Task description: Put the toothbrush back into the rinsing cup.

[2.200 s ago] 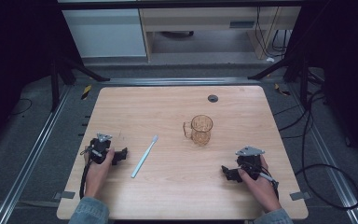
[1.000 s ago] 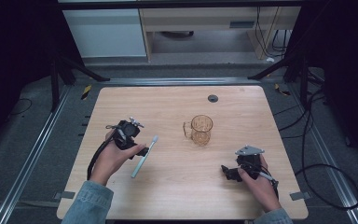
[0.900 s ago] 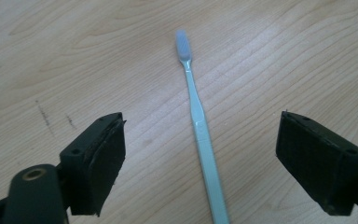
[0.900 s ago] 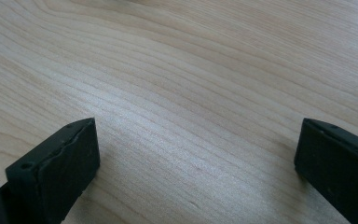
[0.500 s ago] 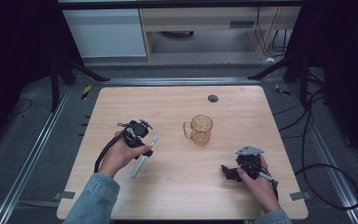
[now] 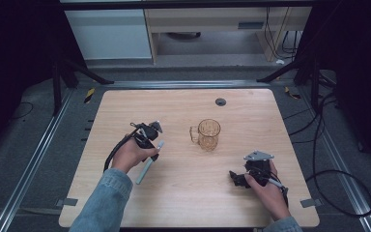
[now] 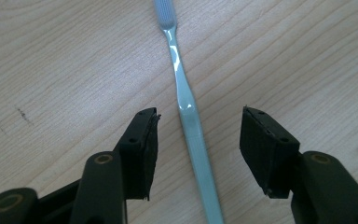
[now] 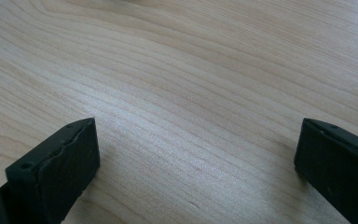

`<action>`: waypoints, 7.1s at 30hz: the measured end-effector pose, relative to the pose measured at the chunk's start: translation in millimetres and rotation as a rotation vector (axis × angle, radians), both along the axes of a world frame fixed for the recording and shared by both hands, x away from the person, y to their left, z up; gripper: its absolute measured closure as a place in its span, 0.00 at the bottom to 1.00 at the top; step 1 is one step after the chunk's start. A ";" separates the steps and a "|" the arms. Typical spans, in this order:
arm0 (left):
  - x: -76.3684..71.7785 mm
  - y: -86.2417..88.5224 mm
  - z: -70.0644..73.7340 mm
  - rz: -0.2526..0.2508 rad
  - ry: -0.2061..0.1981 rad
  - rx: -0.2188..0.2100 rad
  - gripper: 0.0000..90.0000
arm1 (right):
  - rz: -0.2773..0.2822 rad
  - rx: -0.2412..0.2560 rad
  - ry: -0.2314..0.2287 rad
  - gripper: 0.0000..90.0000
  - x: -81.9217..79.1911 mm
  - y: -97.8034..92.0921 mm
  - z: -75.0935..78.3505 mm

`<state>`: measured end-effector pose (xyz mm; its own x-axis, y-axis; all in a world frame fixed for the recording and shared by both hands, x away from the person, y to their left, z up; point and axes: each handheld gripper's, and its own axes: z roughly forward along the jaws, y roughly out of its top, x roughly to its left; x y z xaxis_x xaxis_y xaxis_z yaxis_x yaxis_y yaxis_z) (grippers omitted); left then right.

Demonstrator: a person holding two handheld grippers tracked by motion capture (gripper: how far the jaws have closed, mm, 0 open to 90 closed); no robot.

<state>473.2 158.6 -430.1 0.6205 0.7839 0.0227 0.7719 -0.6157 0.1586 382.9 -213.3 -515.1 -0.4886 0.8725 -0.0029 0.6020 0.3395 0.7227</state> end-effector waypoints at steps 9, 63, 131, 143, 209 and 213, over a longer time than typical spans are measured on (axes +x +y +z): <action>8.2 -2.7 -12.2 0.034 0.028 0.029 0.61 | 0.001 -0.001 -0.001 0.00 0.1 -0.1 0.0; 15.7 -6.1 -33.4 0.108 0.046 0.020 0.85 | 0.002 -0.001 -0.001 0.00 0.1 -0.2 0.0; -6.5 -40.6 64.7 0.092 -0.561 -0.416 0.87 | 0.014 -0.009 -0.007 0.00 0.1 -0.6 -0.3; -5.6 -56.7 65.6 0.110 -0.675 -0.466 0.88 | 0.014 -0.008 -0.006 0.00 0.1 -0.6 -0.4; -14.4 -88.5 53.2 0.134 -1.067 -0.771 0.88 | 0.030 -0.005 -0.005 0.00 0.9 -1.6 -0.4; -13.9 -88.6 47.8 0.137 -1.075 -0.795 0.88 | 0.030 -0.005 -0.004 0.00 0.8 -1.7 -0.3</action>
